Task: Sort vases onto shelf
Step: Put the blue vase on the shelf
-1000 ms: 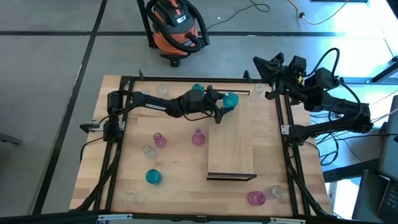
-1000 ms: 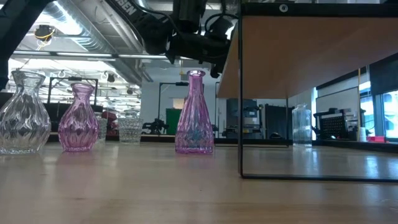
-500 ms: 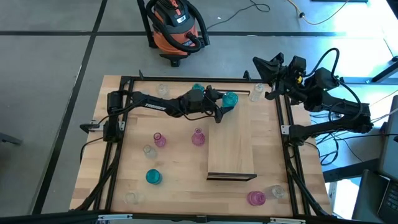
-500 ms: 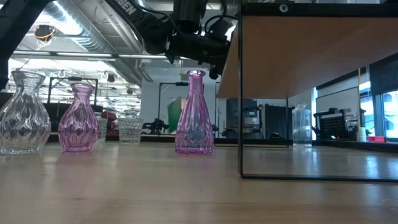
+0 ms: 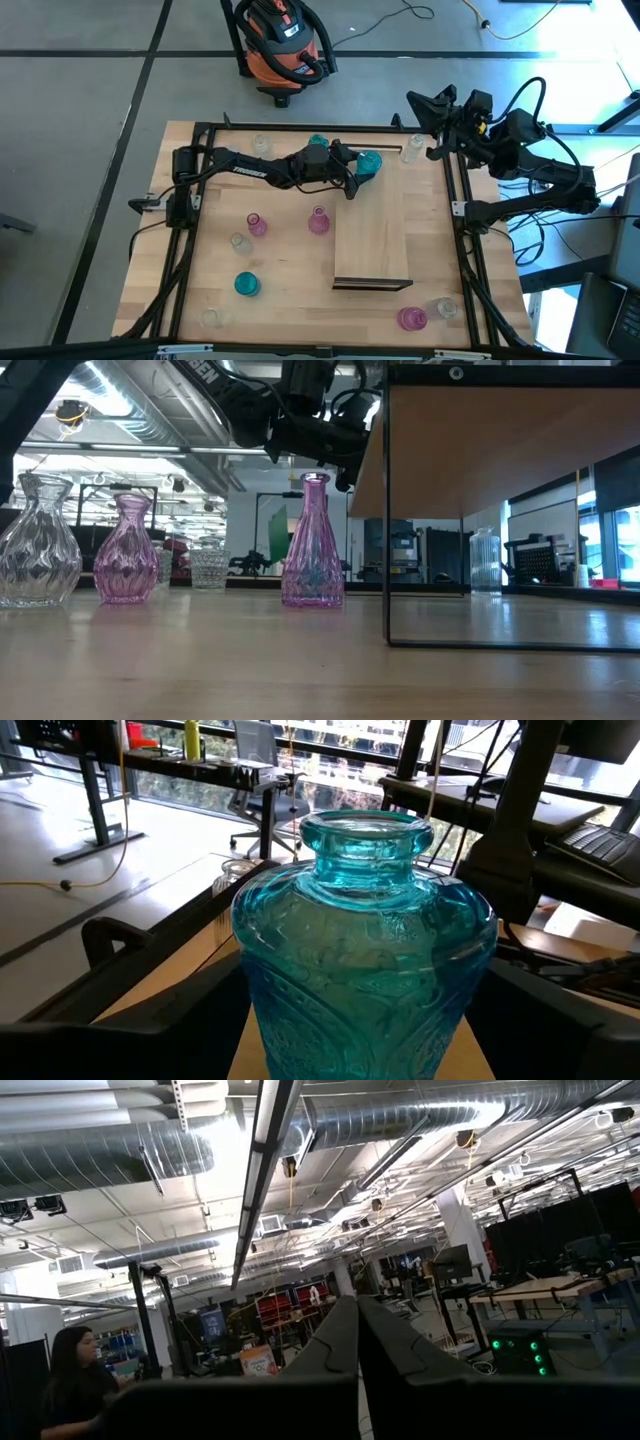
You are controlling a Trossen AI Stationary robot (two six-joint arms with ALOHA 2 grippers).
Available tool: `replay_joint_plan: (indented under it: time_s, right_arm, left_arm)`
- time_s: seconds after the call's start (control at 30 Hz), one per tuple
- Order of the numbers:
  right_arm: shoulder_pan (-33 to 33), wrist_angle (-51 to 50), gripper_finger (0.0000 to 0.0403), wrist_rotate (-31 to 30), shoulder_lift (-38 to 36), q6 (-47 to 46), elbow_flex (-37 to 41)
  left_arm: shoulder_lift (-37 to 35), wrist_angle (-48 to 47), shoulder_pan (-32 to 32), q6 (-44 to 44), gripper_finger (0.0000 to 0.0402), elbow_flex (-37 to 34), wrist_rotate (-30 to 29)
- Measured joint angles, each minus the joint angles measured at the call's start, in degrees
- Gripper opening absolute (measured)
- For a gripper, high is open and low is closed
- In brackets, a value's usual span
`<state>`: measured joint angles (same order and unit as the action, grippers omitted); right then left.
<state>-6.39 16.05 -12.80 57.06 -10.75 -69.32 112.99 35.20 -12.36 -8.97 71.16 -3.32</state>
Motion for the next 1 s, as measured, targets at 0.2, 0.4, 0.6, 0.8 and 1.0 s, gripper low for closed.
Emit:
replay_joint_plan:
  time_s: [0.2, 0.4, 0.6, 0.8, 1.0]
  right_arm:
    - [0.00, 0.00, 0.0001, 0.00, 0.00, -0.01, 0.00]
    - [0.00, 0.00, 0.0001, 0.02, 0.00, -0.01, 0.00]
    - [0.00, 0.00, 0.0001, 0.03, 0.00, -0.01, 0.00]
    - [-0.01, 0.00, 0.0001, 0.31, 0.00, -0.02, 0.00]
    - [-0.02, 0.02, 0.0001, 0.44, 0.00, -0.01, 0.00]
  left_arm:
    - [0.00, 1.21, 0.00, -1.16, 0.0328, 0.00, 1.30]
    - [0.00, 1.44, -0.22, -1.61, 0.0328, 0.00, 2.06]
    - [0.00, 1.44, -0.69, -2.93, 0.0328, 0.00, 2.55]
    - [-0.02, 1.33, -0.90, -2.26, 0.0328, 0.00, 3.02]
    - [-0.03, 0.98, -0.82, -0.50, 0.0328, -0.02, 3.04]
